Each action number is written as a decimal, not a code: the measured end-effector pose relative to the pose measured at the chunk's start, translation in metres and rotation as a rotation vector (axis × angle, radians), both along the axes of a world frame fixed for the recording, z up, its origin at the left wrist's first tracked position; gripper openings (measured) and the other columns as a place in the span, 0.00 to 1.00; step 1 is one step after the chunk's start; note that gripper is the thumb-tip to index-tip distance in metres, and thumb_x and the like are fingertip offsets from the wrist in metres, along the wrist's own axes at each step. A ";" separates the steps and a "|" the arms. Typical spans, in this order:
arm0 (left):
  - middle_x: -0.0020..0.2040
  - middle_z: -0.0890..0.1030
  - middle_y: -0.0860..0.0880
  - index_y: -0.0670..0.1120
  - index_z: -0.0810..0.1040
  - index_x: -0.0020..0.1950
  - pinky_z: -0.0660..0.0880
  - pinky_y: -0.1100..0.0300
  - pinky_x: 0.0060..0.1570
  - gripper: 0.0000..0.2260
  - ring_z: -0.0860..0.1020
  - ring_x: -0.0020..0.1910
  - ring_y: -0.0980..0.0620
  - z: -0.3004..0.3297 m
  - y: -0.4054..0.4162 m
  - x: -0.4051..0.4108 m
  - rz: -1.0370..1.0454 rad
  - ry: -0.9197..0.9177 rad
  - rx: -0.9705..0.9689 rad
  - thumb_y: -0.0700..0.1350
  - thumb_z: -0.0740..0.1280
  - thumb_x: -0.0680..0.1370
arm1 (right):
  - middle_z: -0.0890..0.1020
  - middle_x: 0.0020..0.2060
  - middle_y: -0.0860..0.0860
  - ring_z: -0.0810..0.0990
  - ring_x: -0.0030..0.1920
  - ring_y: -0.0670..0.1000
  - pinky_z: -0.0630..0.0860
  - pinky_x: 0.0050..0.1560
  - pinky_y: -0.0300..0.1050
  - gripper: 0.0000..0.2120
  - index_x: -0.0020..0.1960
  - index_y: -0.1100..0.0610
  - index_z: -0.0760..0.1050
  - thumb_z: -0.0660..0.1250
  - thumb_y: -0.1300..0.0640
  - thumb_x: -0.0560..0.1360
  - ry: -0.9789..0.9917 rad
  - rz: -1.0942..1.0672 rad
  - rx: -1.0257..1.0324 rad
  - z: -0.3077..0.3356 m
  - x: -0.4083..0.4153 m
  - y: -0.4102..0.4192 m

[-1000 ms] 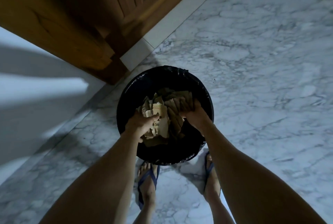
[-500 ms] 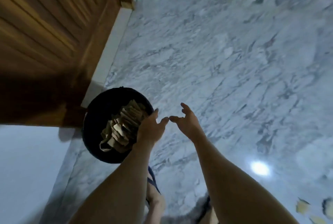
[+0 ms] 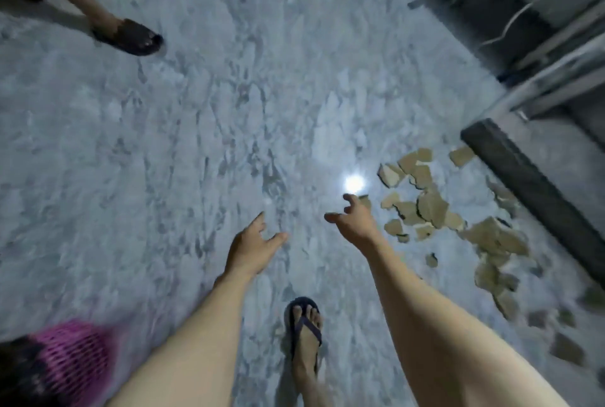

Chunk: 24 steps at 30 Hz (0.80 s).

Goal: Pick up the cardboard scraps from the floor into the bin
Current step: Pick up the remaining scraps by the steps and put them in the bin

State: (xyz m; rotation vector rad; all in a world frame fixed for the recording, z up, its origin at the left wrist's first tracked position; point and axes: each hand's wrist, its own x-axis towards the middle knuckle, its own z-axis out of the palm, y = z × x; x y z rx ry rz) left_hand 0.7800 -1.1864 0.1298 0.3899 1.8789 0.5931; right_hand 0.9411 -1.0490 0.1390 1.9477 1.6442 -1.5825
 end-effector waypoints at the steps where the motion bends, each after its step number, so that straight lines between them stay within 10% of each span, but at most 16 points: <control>1: 0.76 0.70 0.49 0.51 0.63 0.80 0.70 0.59 0.66 0.36 0.72 0.72 0.49 -0.002 0.028 0.026 -0.075 -0.005 0.010 0.54 0.74 0.76 | 0.70 0.73 0.60 0.75 0.64 0.56 0.77 0.56 0.51 0.37 0.78 0.55 0.60 0.73 0.52 0.75 -0.011 -0.069 0.011 0.000 0.036 0.015; 12: 0.78 0.67 0.48 0.51 0.60 0.81 0.66 0.53 0.71 0.37 0.67 0.75 0.47 -0.078 0.152 0.223 -0.842 0.054 -0.038 0.54 0.72 0.76 | 0.69 0.73 0.58 0.72 0.69 0.60 0.72 0.65 0.52 0.34 0.77 0.56 0.62 0.71 0.55 0.76 -0.100 -0.712 -0.107 -0.089 0.259 0.014; 19: 0.81 0.43 0.37 0.42 0.37 0.81 0.52 0.43 0.77 0.52 0.48 0.80 0.35 -0.274 0.161 0.263 -1.054 0.277 -0.437 0.69 0.64 0.76 | 0.67 0.75 0.53 0.70 0.72 0.57 0.69 0.65 0.46 0.33 0.79 0.57 0.60 0.69 0.56 0.77 -0.152 -0.895 -0.142 -0.262 0.300 -0.003; 24: 0.82 0.36 0.41 0.42 0.35 0.81 0.46 0.40 0.77 0.52 0.38 0.80 0.39 -0.392 0.145 0.284 -1.011 0.495 -0.338 0.74 0.56 0.75 | 0.69 0.72 0.58 0.70 0.68 0.61 0.68 0.66 0.51 0.23 0.76 0.56 0.64 0.58 0.54 0.82 -0.437 -0.992 -0.018 -0.381 0.310 -0.021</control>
